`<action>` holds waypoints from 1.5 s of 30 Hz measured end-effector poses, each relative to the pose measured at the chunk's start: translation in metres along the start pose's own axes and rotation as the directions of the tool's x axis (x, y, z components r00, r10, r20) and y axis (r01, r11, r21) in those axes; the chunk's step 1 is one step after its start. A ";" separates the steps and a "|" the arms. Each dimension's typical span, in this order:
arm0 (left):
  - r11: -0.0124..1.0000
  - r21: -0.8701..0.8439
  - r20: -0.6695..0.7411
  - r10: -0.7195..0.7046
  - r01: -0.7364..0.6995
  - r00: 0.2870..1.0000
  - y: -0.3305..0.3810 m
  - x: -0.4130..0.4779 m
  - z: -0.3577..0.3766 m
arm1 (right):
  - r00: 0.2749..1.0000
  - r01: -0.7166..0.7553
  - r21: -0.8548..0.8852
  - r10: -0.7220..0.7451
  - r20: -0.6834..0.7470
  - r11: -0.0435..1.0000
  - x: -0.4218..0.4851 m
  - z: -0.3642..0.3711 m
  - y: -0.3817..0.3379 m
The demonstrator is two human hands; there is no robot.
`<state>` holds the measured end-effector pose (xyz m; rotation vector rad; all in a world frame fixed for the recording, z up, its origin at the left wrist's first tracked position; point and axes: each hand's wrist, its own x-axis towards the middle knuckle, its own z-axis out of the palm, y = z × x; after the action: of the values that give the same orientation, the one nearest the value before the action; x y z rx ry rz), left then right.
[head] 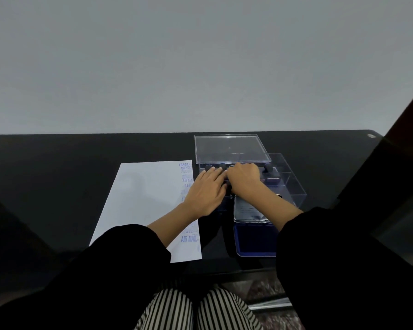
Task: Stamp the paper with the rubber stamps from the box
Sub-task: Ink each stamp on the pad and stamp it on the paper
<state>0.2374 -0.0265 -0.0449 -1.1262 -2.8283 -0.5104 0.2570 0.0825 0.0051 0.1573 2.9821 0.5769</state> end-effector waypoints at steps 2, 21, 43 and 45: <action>1.000 -0.011 -0.008 0.001 -0.001 1.000 -0.001 -0.002 0.000 | 1.000 -0.003 -0.018 0.003 0.009 1.000 0.002 0.002 -0.003; 0.998 -0.069 -0.106 -0.013 0.006 0.994 0.008 -0.033 -0.039 | 0.950 -0.073 0.517 0.217 -0.224 0.853 -0.040 -0.051 0.044; 0.991 -0.133 -0.158 -0.020 -0.001 0.987 0.036 -0.111 0.016 | 0.942 -0.087 0.672 0.281 -0.185 0.735 -0.148 0.030 0.027; 0.993 -0.118 -0.114 -0.007 -0.006 0.993 0.038 -0.117 0.024 | 0.938 -0.089 0.665 0.287 -0.195 0.741 -0.150 0.034 0.024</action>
<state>0.3504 -0.0698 -0.0767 -1.0769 -2.7321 -0.7273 0.4117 0.0994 -0.0056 0.4724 3.3330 -0.5175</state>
